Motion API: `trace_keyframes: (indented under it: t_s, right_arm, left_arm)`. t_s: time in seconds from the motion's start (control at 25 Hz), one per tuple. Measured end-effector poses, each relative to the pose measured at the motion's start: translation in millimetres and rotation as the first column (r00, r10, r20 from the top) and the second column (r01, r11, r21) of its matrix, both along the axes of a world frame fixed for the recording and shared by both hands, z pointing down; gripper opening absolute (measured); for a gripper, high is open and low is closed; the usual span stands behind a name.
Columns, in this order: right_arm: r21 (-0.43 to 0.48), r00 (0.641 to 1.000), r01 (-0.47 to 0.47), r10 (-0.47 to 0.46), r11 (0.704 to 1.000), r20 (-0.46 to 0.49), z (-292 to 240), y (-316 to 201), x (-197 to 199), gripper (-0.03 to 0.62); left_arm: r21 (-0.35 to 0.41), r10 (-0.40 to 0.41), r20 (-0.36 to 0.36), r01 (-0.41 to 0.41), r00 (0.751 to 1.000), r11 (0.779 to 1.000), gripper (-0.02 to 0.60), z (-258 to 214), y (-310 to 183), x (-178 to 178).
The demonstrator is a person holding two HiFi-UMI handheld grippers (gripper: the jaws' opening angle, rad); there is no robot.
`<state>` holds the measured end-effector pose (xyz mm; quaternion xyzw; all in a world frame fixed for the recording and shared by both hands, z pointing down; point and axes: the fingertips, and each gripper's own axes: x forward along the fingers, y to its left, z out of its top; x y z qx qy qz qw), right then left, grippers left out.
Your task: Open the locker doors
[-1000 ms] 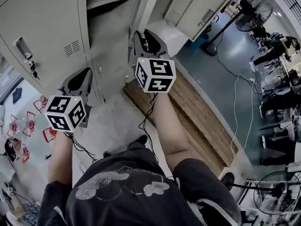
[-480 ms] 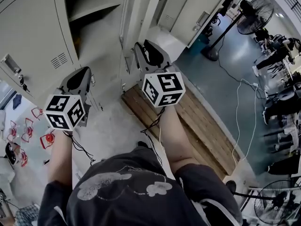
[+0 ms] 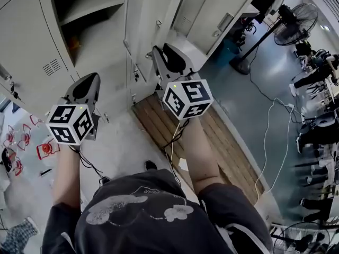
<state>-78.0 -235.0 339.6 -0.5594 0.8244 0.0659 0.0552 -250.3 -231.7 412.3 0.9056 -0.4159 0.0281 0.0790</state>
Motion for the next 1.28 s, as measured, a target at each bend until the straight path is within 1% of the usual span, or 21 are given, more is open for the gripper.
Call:
trace_keyframes:
  t_s: [0.24,0.56,0.92,1.08,1.28]
  right_arm:
    - [-0.013,0.999,0.051,-0.051,0.999,0.003,0.4,-8.8,30.6,0.106]
    - [-0.034,0.993,0.114,-0.114,0.993,0.017,4.0,-20.2,58.7,0.104]
    - [-0.023,0.985,0.169,-0.168,0.985,0.03,2.9,-22.0,58.7,0.104]
    - [-0.007,0.972,0.232,-0.232,0.973,0.038,2.2,-15.0,52.3,0.107]
    - [0.017,0.959,0.279,-0.279,0.96,0.044,3.5,-6.7,52.4,0.152]
  left_arm:
    - [0.0,-0.037,0.01,0.037,0.999,0.999,0.009,1.9,3.2,29.8]
    - [0.019,-0.093,0.008,0.093,0.996,0.996,0.009,-1.3,2.2,56.8]
    - [0.035,-0.162,0.021,0.161,0.987,0.986,0.009,-9.4,5.5,72.3]
    - [0.028,-0.215,0.016,0.215,0.976,0.976,0.009,-8.1,10.3,69.6]
    - [-0.003,-0.281,-0.004,0.281,0.96,0.96,0.009,1.7,21.6,62.3]
